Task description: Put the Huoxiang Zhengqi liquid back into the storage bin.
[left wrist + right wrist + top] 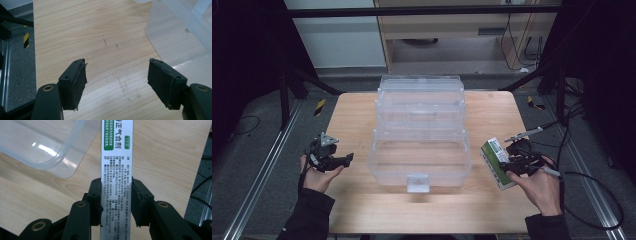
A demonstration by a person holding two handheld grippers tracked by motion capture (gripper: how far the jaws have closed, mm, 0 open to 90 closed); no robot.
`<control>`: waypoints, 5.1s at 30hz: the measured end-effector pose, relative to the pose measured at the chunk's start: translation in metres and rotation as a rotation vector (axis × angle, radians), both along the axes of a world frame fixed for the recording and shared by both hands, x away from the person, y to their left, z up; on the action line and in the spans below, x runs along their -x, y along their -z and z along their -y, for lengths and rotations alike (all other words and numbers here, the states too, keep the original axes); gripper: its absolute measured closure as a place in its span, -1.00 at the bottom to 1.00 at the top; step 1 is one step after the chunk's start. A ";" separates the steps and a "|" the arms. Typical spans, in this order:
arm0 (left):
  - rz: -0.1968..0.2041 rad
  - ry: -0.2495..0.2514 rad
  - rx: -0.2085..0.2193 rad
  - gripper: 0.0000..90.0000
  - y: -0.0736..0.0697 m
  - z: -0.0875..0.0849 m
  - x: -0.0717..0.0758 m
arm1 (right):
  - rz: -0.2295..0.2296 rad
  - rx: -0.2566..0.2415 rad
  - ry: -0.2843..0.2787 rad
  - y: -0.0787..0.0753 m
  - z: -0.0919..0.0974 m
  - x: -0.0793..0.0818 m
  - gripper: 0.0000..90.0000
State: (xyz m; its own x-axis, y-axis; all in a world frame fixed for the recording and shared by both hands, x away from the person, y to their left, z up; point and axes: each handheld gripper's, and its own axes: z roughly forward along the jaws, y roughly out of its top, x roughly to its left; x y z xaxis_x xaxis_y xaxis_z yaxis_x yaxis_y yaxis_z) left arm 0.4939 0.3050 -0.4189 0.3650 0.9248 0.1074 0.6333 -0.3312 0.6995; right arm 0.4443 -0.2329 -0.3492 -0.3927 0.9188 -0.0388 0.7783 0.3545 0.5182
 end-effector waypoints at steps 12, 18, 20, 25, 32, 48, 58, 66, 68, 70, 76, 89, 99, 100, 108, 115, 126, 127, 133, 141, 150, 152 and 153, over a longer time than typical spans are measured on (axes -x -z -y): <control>0.000 -0.002 0.002 -0.33 0.000 -0.001 0.000 | 0.153 -0.007 -0.018 -0.024 0.003 0.000 0.43; 0.000 -0.003 0.002 -0.33 0.000 -0.001 0.000 | 0.216 -0.040 -0.033 -0.034 0.002 -0.002 0.44; -0.001 -0.003 0.001 -0.33 0.001 -0.002 0.000 | 0.232 -0.044 -0.036 -0.038 0.001 -0.002 0.44; 0.000 -0.003 0.003 -0.33 0.000 -0.002 0.000 | 0.254 -0.045 -0.053 -0.047 -0.002 -0.002 0.44; 0.000 -0.005 0.004 -0.33 0.000 -0.003 0.000 | 0.313 -0.049 -0.114 -0.058 -0.008 0.000 0.44; 0.000 -0.005 0.005 -0.33 0.000 -0.004 0.000 | 0.336 -0.073 -0.268 -0.076 -0.033 -0.008 0.45; 0.002 -0.007 0.007 -0.33 -0.001 -0.005 0.000 | 0.333 -0.098 -0.398 -0.086 -0.050 -0.016 0.44; 0.003 -0.008 0.008 -0.32 -0.001 -0.006 0.000 | 0.305 -0.118 -0.511 -0.091 -0.060 -0.025 0.44; 0.002 -0.007 0.008 -0.32 -0.001 -0.006 0.000 | 0.293 -0.125 -0.535 -0.092 -0.062 -0.028 0.44; 0.001 -0.007 0.007 -0.32 -0.001 -0.006 0.000 | 0.283 -0.127 -0.556 -0.092 -0.063 -0.030 0.44; 0.001 -0.009 0.009 -0.32 -0.001 -0.006 0.000 | 0.255 -0.126 -0.604 -0.090 -0.067 -0.038 0.44; 0.000 -0.015 0.007 -0.32 0.001 -0.007 -0.001 | 0.190 -0.104 -0.697 -0.084 -0.078 -0.052 0.44; 0.001 -0.020 0.013 -0.32 0.000 -0.009 -0.001 | 0.149 -0.094 -0.784 -0.081 -0.087 -0.064 0.44; 0.002 -0.019 0.015 -0.32 0.000 -0.010 -0.001 | 0.146 -0.089 -0.793 -0.080 -0.088 -0.065 0.44; 0.004 -0.021 0.018 -0.32 -0.001 -0.010 -0.001 | 0.106 -0.061 -0.867 -0.074 -0.095 -0.072 0.44; 0.000 -0.020 0.017 -0.32 0.000 -0.010 -0.001 | 0.077 -0.055 -0.915 -0.069 -0.099 -0.077 0.44; 0.003 -0.020 0.019 -0.32 0.000 -0.011 -0.001 | 0.041 -0.014 -0.984 -0.060 -0.104 -0.079 0.44; 0.002 -0.020 0.018 -0.32 0.000 -0.011 -0.001 | 0.040 -0.009 -0.991 -0.059 -0.105 -0.080 0.44; 0.001 -0.023 0.017 -0.32 0.000 -0.011 -0.001 | 0.032 0.012 -1.019 -0.052 -0.109 -0.082 0.44; 0.004 -0.022 0.019 -0.32 -0.001 -0.012 0.000 | -0.006 0.046 -1.055 -0.044 -0.115 -0.083 0.44; 0.002 -0.024 0.018 -0.32 0.000 -0.013 0.000 | -0.021 0.095 -1.076 -0.035 -0.119 -0.084 0.44; 0.002 -0.024 0.018 -0.32 0.000 -0.013 0.000 | -0.027 0.103 -1.072 -0.034 -0.120 -0.084 0.43; 0.002 -0.023 0.018 -0.32 0.000 -0.013 0.000 | -0.029 0.106 -1.073 -0.033 -0.120 -0.084 0.44</control>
State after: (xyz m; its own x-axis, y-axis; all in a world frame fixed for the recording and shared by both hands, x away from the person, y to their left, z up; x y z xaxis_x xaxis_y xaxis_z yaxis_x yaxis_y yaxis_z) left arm 0.4944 0.3179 -0.4185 0.3430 0.9348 0.0917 0.6395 -0.3039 0.7062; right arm 0.5287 -0.1130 -0.3158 -0.9933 0.0869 -0.0758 0.0460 0.9011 0.4312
